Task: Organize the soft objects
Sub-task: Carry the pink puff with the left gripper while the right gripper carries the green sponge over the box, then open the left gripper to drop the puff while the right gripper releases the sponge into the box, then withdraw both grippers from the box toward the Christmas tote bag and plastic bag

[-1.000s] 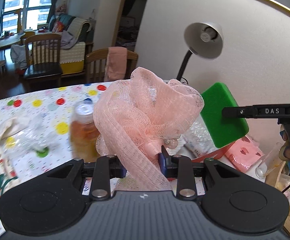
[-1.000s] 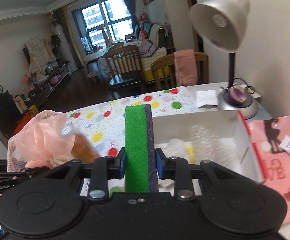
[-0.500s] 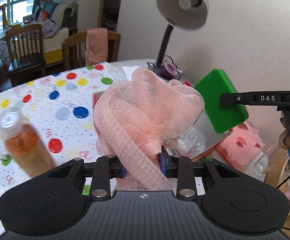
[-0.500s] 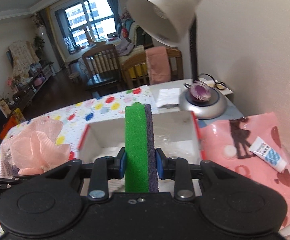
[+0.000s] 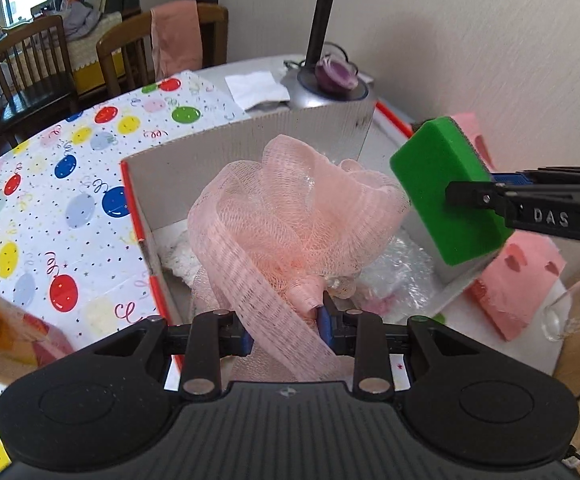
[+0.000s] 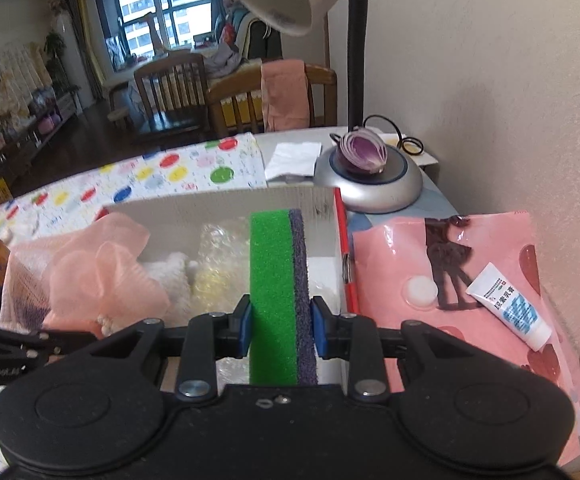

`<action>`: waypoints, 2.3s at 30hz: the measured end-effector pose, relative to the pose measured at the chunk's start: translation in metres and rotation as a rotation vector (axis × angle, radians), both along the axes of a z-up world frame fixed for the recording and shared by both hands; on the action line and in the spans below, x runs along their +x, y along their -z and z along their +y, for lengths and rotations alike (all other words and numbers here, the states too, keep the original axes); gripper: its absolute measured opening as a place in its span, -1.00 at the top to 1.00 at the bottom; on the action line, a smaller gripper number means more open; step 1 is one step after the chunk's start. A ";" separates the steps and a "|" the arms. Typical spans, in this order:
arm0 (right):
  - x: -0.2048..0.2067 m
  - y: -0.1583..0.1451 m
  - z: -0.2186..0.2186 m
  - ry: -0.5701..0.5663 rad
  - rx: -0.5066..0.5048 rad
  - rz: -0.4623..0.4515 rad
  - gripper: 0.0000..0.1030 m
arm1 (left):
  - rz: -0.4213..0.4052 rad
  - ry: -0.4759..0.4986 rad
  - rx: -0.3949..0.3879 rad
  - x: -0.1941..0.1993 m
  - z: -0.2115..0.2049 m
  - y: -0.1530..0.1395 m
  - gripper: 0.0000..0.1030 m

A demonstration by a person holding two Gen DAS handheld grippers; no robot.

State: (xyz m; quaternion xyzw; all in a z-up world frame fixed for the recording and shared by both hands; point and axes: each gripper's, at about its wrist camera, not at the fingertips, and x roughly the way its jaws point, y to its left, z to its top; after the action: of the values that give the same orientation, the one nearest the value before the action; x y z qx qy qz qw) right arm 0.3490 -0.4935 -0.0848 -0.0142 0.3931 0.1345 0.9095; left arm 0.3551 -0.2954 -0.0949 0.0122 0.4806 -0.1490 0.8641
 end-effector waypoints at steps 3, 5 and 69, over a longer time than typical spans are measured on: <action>0.004 0.007 0.003 -0.018 -0.022 0.012 0.45 | 0.028 -0.002 0.017 0.012 -0.007 0.008 0.42; 0.007 0.010 0.005 -0.030 -0.040 0.014 0.45 | 0.049 -0.004 0.019 0.018 -0.010 0.014 0.42; -0.077 -0.074 0.090 -0.325 0.132 -0.142 -0.64 | -0.253 -0.188 -0.164 -0.095 0.112 -0.071 -0.43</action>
State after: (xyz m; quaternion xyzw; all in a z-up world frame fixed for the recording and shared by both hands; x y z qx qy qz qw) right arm 0.2723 -0.4031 -0.0104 -0.0275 0.3109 0.3038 0.9002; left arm 0.2596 -0.1832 -0.0243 -0.0848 0.3534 -0.1037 0.9258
